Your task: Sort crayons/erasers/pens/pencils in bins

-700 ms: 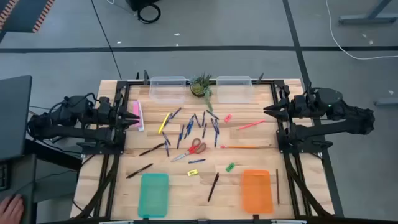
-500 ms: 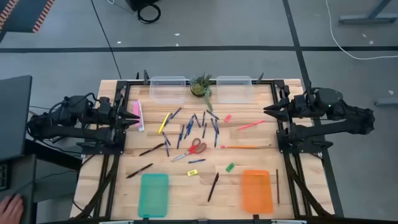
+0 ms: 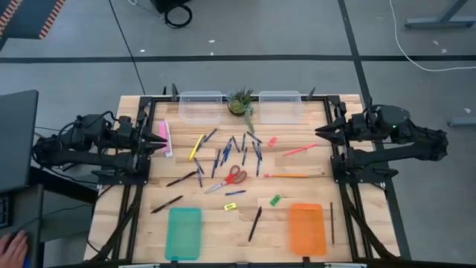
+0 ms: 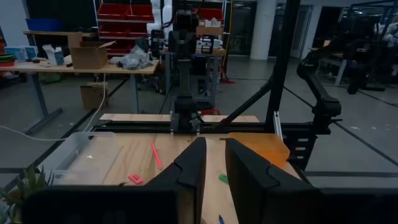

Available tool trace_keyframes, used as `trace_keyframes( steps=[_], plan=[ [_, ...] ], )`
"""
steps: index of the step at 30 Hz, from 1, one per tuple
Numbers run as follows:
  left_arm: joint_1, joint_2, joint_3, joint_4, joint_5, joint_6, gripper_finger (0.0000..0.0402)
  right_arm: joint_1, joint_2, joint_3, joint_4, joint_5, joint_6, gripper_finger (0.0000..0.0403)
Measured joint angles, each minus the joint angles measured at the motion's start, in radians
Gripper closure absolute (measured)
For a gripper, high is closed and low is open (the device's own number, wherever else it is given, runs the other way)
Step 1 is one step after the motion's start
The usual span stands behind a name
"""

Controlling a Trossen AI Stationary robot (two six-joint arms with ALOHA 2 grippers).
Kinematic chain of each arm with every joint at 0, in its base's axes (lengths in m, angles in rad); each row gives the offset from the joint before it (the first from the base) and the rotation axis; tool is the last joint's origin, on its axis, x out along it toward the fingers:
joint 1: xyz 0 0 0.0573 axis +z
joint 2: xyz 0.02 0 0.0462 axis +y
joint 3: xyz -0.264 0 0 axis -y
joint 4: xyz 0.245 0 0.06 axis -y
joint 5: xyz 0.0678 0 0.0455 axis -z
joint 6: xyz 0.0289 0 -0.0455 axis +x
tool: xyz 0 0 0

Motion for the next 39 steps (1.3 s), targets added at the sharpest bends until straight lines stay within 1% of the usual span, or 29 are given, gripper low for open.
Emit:
trace_keyframes(
  steps=[11, 21, 30, 39],
  plan=[
    [0.0, 0.0, 0.0, 0.0, 0.0, 0.0, 0.0329, 0.0, 0.0, 0.0, 0.0, 0.0, 0.0, 0.0347],
    [0.0, 0.0, 0.0, 0.0, 0.0, 0.0, 0.0335, 0.0, 0.0, 0.0, 0.0, 0.0, 0.0, 0.0347],
    [0.0, 0.0, 0.0, 0.0, 0.0, 0.0, 0.0329, 0.0, 0.0, 0.0, 0.0, 0.0, 0.0, 0.0347],
    [0.0, 0.0, 0.0, 0.0, 0.0, 0.0, 0.0335, 0.0, 0.0, 0.0, 0.0, 0.0, 0.0, 0.0347]
  ],
)
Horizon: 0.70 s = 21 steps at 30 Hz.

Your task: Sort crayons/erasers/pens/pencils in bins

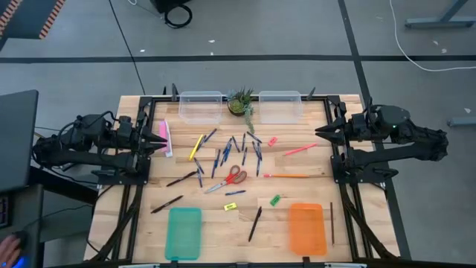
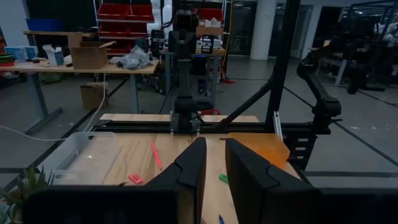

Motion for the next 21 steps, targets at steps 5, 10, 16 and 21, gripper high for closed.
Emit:
trace_keyframes(
  steps=[5, 10, 16, 21],
  plan=[
    [0.0, 0.0, 0.0, 0.0, 0.0, 0.0, 0.0331, 0.0, 0.0, 0.0, 0.0, 0.0, 0.0, 0.0347],
    [0.0, 0.0, 0.0, 0.0, 0.0, 0.0, 0.0329, 0.0, 0.0, 0.0, 0.0, 0.0, 0.0, 0.0347],
    [0.0, 0.0, 0.0, 0.0, 0.0, 0.0, 0.0333, 0.0, 0.0, 0.0, 0.0, 0.0, 0.0, 0.0347],
    [0.0, 0.0, 0.0, 0.0, 0.0, 0.0, 0.0334, 0.0, 0.0, 0.0, 0.0, 0.0, 0.0, 0.0347]
  ],
)
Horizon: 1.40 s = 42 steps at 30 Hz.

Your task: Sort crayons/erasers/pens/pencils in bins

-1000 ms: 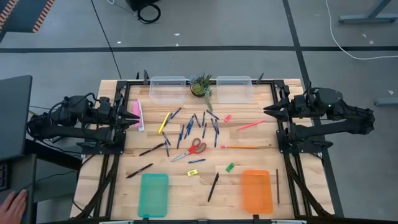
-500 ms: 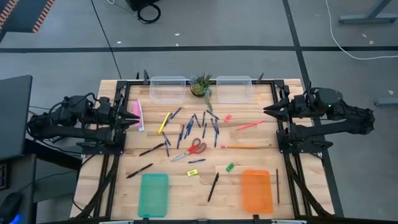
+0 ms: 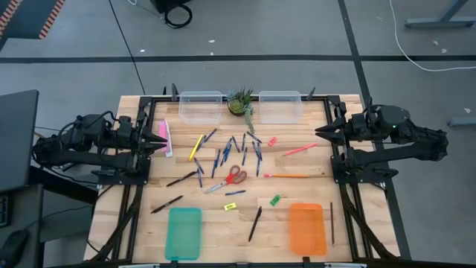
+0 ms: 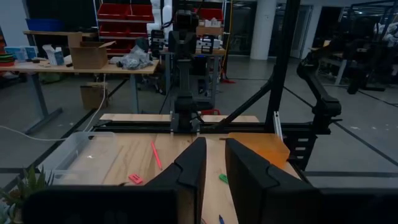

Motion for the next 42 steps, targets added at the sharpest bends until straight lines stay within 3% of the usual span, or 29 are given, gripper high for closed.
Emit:
trace_keyframes(
  steps=[24, 32, 36, 42],
  plan=[
    [0.0, 0.001, 0.0, 0.039, 0.0, -0.007, 0.0333, 0.0, 0.0, 0.0, 0.0, 0.0, 0.0, 0.0347],
    [0.0, 0.018, -0.001, 0.186, 0.0, -0.225, 0.0333, 0.0, 0.0, 0.0, 0.0, 0.0, 0.0, 0.0347],
    [0.0, 0.066, 0.011, 0.293, -0.085, -0.291, 0.0341, 0.0, 0.0, 0.0, 0.0, 0.0, 0.0, 0.0347],
    [0.0, 0.23, 0.103, 0.309, -0.185, -0.317, 0.0361, 0.0, 0.0, 0.0, 0.0, 0.0, 0.0, 0.0347]
  ],
)
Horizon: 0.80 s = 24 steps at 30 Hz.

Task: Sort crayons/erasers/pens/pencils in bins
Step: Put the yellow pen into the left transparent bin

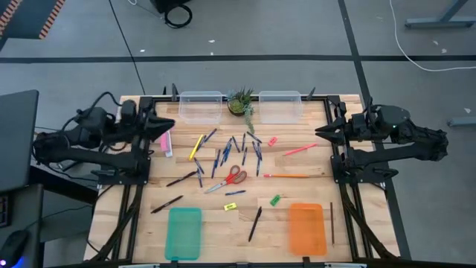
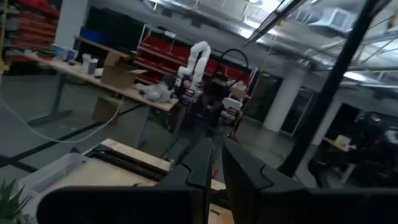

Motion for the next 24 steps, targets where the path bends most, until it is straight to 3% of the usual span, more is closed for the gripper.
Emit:
trace_keyframes(
  steps=[7, 13, 16, 22, 24],
  plan=[
    [0.006, 0.235, 0.107, 0.11, -0.113, -0.009, 0.0373, 0.0, 0.0, 0.0, 0.001, 0.0, 0.0, 0.0347],
    [0.051, 0.424, 0.247, 0.076, -0.154, -0.029, 0.0352, 0.0, 0.0, 0.0, 0.001, 0.0, -0.094, 0.0347],
    [0.061, 0.515, 0.329, -0.079, -0.151, -0.086, 0.0328, 0.0, 0.0, 0.0, 0.001, 0.0, -0.118, 0.0347],
    [0.139, 0.655, 0.478, -0.658, -0.143, -0.316, 0.0255, -0.004, 0.012, 0.0, 0.005, 0.0, -0.101, 0.0347],
    [0.184, 0.687, 0.486, -0.807, -0.093, -0.363, 0.0229, -0.003, 0.019, 0.0, 0.008, -0.016, -0.081, 0.0347]
  ],
)
